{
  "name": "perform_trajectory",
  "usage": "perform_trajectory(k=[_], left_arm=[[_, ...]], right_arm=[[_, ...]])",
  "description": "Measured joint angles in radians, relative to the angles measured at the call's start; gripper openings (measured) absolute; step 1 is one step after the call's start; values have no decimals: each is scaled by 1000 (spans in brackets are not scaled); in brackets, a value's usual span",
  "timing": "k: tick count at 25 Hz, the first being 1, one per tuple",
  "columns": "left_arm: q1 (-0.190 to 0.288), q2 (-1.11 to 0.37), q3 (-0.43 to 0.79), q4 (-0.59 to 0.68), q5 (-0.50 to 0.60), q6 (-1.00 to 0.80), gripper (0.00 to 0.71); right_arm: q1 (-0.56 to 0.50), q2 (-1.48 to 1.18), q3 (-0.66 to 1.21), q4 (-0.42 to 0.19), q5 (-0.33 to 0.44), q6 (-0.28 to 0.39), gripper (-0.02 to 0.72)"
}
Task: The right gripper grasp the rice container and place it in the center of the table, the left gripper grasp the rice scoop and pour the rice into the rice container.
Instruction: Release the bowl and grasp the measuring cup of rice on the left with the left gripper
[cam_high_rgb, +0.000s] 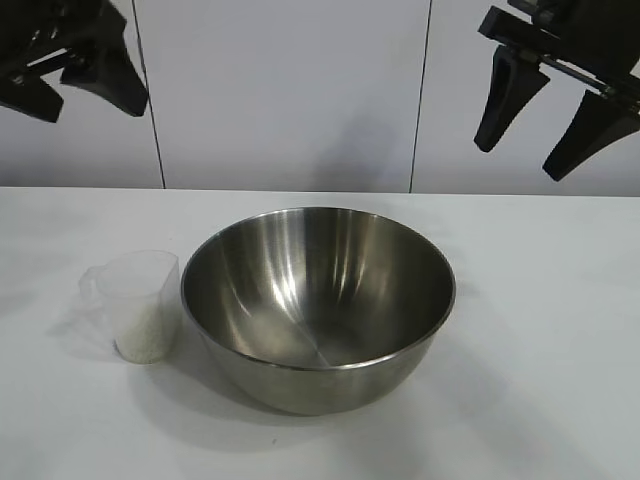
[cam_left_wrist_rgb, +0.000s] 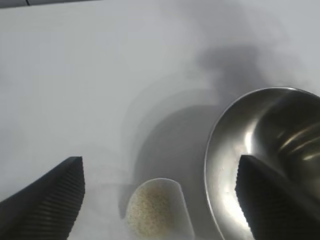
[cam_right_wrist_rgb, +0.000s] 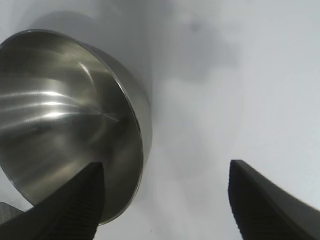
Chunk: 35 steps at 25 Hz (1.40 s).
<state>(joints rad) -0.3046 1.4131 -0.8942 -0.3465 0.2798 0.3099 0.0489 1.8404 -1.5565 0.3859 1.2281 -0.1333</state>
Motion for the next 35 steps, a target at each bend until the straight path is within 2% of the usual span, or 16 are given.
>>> perform_trajectory(k=[6,9,13,16,21,26,31,35], left_arm=[[0,-129,396,-30,-420,59,598],[0,-128,525,-35,-591,55,598],[0,-97,597,-34,-706,16,598],[0,-65,632,26,-802,-120,598],[0,45,714,301,-1100,-341,598],[-2,260,781,363,-1366,-343,598],[-2,458,793,374,-1416,-213,597],[-2,506,787,379,-1416,-150,573]], right_arm=[[0,0,0,-1,0,-8,484],[0,0,0,-1,0,-9,484],[0,0,0,-1,0,-9,484],[0,0,0,-1,0,-9,484],[0,0,0,-1,0,-9,484],[0,0,0,-1,-1,-9,484],[0,0,0,-1,-1,-10,484],[0,0,0,-1,-1,-13,484]])
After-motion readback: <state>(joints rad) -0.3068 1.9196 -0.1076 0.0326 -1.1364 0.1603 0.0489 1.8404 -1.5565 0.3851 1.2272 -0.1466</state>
